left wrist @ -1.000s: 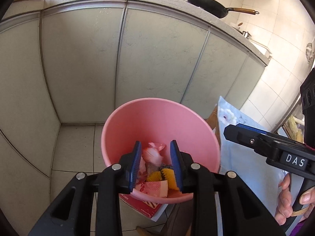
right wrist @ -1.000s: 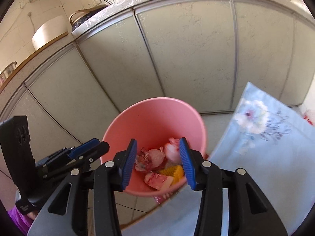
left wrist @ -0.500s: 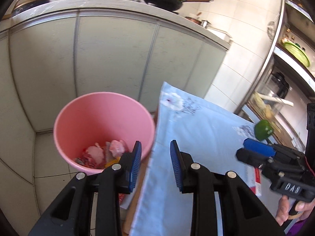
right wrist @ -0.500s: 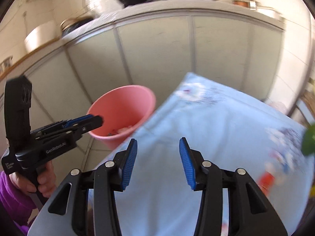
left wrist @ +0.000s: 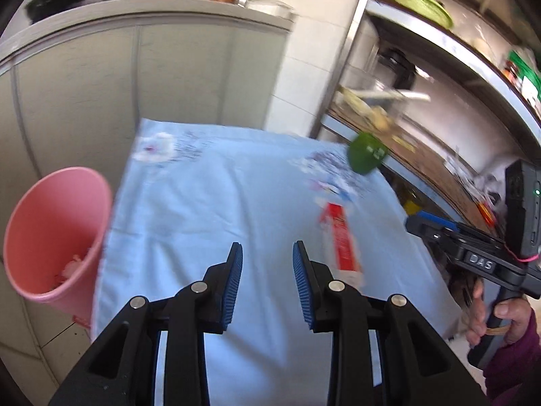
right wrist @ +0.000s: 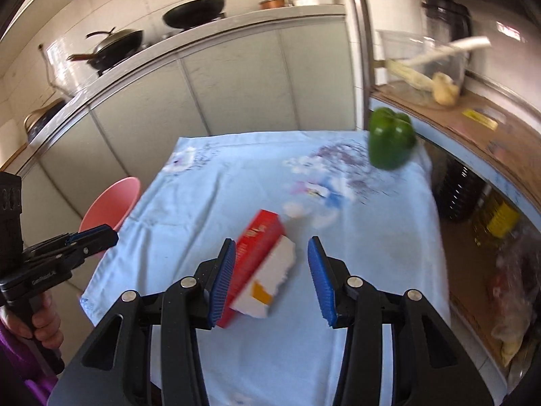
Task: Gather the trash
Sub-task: 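Move the left tool to the red cigarette box while the right tool reaches the white foam block, then close the left tool on the red box while the right tool closes on the foam block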
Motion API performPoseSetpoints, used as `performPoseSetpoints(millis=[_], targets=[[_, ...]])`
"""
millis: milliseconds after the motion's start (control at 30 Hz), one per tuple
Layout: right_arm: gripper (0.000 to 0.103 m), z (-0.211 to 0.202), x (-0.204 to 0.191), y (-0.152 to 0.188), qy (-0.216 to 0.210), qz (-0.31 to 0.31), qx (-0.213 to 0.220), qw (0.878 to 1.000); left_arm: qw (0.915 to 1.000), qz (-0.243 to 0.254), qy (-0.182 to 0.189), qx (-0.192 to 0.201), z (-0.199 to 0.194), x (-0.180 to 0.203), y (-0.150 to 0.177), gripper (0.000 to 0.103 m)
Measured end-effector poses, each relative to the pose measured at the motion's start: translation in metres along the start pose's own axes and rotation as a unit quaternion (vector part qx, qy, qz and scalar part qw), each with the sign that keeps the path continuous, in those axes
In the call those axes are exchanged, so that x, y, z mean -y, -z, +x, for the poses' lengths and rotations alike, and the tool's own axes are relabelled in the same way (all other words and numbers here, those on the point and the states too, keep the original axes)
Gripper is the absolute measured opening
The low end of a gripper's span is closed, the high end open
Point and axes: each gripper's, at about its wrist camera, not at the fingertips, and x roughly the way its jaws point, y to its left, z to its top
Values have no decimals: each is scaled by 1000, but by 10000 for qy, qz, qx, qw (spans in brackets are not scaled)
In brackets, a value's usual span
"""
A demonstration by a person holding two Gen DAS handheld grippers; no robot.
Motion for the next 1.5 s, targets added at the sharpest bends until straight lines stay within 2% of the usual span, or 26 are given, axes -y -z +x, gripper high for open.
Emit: performPoseSetpoints(millis=[67, 133, 267, 433, 500, 533, 567, 733, 833, 900, 1200, 1400, 1467, 1500], targets=[[45, 0, 11, 5, 66, 125, -4, 9999, 9992, 198, 239, -235, 14, 24, -1, 30], [45, -1, 21, 10, 95, 219, -30, 9997, 9981, 365, 315, -396, 28, 43, -2, 31], [45, 0, 30, 18, 121, 345, -111, 9993, 9953, 549, 289, -748, 61, 69, -1, 31], [45, 6, 35, 22, 16, 395, -218, 9990, 9922, 486, 217, -1125, 95, 77, 1, 30], [45, 10, 32, 23, -27, 391, -269, 9989, 9929, 503, 179, -1065, 100, 78, 3, 30], [45, 12, 30, 24, -44, 384, -300, 9988, 9929, 534, 166, -1052, 103, 78, 3, 23], [45, 15, 27, 24, -73, 360, -348, 9987, 9933, 515, 176, -1023, 103, 76, 3, 22], [45, 30, 18, 24, -280, 323, -544, 9976, 9973, 267, 151, -669, 87, 55, -1, 22], [45, 46, 14, 21, -619, 619, -767, 9932, 9989, 96, -18, -468, 72, 36, -4, 22], [45, 56, 9, 20, -695, 702, -877, 9912, 9992, -9, -174, -370, 64, 21, -3, 22], [45, 90, -25, 20, -161, 346, -1140, 9928, 9955, -149, -926, -153, 39, -33, 11, 22], [45, 98, -41, 20, 236, -65, -1089, 9938, 9946, -419, -899, -298, 43, -51, 19, 22], [33, 100, -38, 20, 281, -89, -1089, 9936, 9946, -471, -846, -361, 45, -54, 20, 22], [33, 101, -35, 20, 268, -85, -1103, 9935, 9947, -469, -832, -376, 47, -54, 21, 22]])
